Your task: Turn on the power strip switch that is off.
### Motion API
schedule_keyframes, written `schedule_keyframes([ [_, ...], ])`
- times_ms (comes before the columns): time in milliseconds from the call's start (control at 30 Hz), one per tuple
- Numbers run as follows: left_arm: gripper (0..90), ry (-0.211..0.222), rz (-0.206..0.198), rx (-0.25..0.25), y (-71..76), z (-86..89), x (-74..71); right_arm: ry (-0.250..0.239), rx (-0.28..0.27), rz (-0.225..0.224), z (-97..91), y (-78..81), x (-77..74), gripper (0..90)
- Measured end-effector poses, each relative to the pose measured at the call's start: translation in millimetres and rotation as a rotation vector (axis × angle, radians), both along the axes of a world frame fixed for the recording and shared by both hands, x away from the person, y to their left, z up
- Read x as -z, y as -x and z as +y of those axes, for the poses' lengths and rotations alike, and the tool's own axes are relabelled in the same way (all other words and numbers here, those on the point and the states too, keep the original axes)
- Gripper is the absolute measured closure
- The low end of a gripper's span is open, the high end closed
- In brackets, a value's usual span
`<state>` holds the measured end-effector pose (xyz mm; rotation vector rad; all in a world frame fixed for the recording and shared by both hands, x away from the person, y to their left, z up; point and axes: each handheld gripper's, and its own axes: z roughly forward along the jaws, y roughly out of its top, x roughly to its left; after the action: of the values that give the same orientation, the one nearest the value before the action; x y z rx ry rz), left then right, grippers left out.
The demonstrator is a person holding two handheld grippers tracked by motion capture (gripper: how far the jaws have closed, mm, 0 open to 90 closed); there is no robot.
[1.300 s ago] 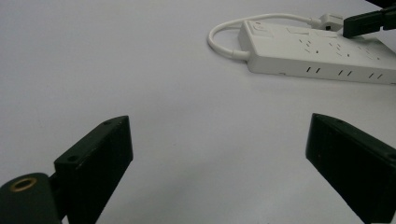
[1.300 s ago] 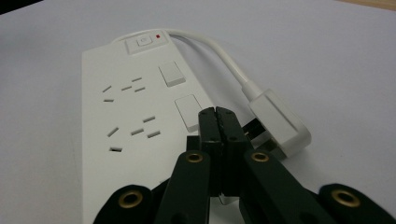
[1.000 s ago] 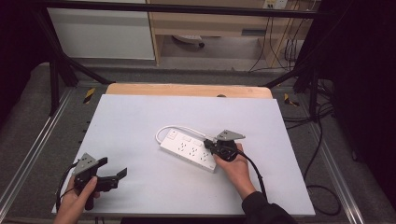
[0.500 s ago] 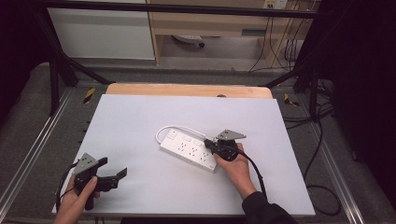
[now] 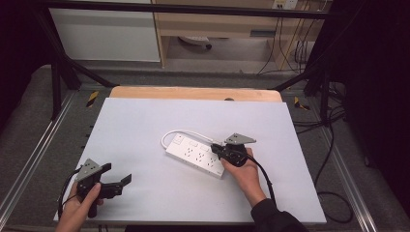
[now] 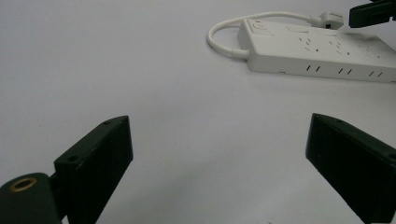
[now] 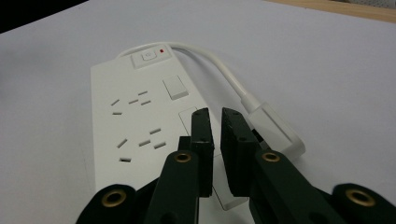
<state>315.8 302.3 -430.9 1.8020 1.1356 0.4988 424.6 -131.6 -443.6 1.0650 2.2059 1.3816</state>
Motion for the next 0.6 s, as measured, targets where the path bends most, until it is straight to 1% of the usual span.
schedule_keyframes([
  [433, 7.3, -0.001, 0.001, -0.001, 0.1, 0.0, 0.2, 0.001, -0.003, -0.007, 2.1, 2.2, -5.3, 75.3],
  [600, 7.3, -0.001, 0.002, 0.000, 0.1, 0.0, 0.3, -0.006, 0.004, -0.007, 1.5, 2.3, -8.5, 68.8],
])
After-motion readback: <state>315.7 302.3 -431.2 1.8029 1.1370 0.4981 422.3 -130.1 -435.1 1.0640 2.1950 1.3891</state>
